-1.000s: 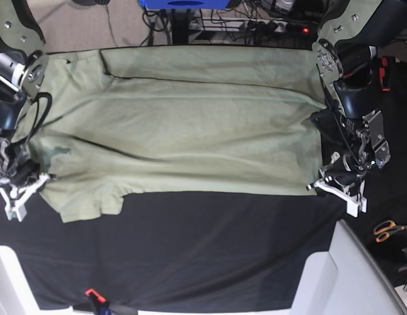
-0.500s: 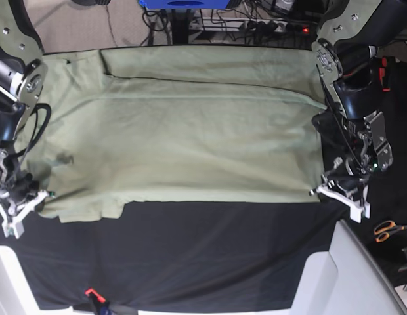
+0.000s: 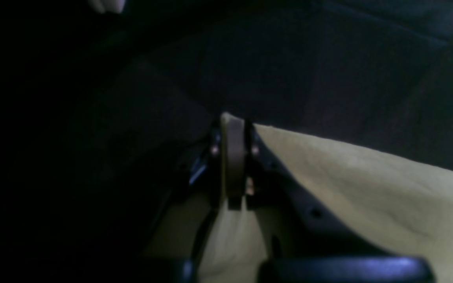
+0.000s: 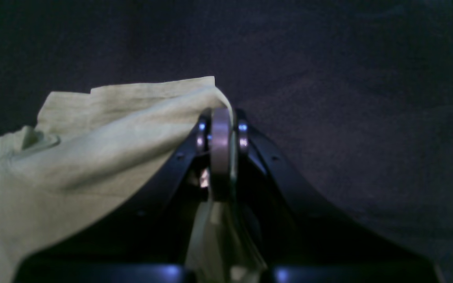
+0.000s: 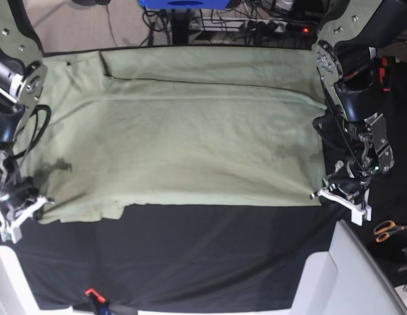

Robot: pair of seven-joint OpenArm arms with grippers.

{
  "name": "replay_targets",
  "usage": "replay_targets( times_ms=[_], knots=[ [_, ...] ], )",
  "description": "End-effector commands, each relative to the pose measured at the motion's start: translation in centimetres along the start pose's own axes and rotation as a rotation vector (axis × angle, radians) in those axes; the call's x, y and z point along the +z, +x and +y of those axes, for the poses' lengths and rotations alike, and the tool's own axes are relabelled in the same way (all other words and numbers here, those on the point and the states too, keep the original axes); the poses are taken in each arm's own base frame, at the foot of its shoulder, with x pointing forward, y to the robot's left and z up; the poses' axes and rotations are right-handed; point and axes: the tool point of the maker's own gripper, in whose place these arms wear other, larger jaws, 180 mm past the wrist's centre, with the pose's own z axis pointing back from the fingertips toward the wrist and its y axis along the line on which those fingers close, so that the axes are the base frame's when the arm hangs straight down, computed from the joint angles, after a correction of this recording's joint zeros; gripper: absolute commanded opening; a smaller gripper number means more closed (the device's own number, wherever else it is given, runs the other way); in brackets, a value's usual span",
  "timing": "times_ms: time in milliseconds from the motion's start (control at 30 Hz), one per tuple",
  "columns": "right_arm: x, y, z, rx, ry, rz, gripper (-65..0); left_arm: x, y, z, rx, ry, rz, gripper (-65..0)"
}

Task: Fold the T-shirt properly
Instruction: 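Lift that edge and fold it over onto the folded side with both grippers, then lower the folded edge onto the shirt and hold it in place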

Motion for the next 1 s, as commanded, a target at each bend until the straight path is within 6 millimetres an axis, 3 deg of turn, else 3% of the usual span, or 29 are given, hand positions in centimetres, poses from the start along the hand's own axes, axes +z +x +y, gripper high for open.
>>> replay_targets(
  times_ms=[0, 167, 333, 567, 733, 967],
  knots=[
    [0.5, 1.9, -1.2, 0.008, -0.023, -0.044, -64.8, 0.4, 3.1, -0.1, -0.014, -0.005, -0.075, -65.0],
    [0.6, -0.4, -1.1, 0.017, -0.022, 0.019, -65.0, 1.1, 2.7, 0.3, -0.038, 0.008, -0.082, -65.0],
    [1.1, -1.1, 0.8, 0.154, 0.021, 0.052, -65.0, 2.0, 1.4, 0.3, -0.064, 0.017, -0.064, -65.0],
    [2.3, -1.1, -0.1, 0.2, -0.022, 0.101, -65.0, 3.3, -0.2, 0.4, -0.107, 0.035, -0.012, -65.0],
    [3.1, -2.7, -0.6, 0.221, -0.042, 0.167, -65.0, 4.8, -0.8, 0.7, -0.151, 0.058, 0.019, -65.0],
    [4.3, -5.4, -1.1, 0.243, -0.061, 0.226, -65.0, 6.9, -3.3, 0.8, -0.208, 0.08, 0.085, -65.0]
  ],
)
